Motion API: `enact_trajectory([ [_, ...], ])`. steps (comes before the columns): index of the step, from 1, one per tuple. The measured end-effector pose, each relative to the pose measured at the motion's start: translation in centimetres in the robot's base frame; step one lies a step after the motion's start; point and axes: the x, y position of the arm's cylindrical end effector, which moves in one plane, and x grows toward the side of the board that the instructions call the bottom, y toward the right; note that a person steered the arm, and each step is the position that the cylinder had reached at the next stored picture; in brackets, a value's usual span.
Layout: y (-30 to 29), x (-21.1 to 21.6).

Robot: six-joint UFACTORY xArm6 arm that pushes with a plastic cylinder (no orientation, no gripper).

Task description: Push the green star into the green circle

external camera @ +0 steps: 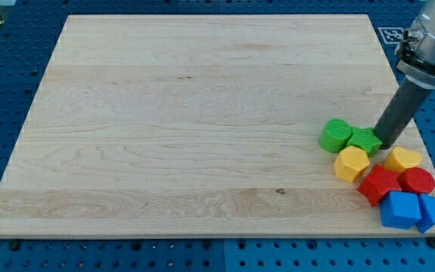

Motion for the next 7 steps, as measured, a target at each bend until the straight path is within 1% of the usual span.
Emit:
enact_trajectory([
  [2, -3.5, 0.0],
  [6, -13.7, -1.6],
  [7, -9.9, -3.3],
])
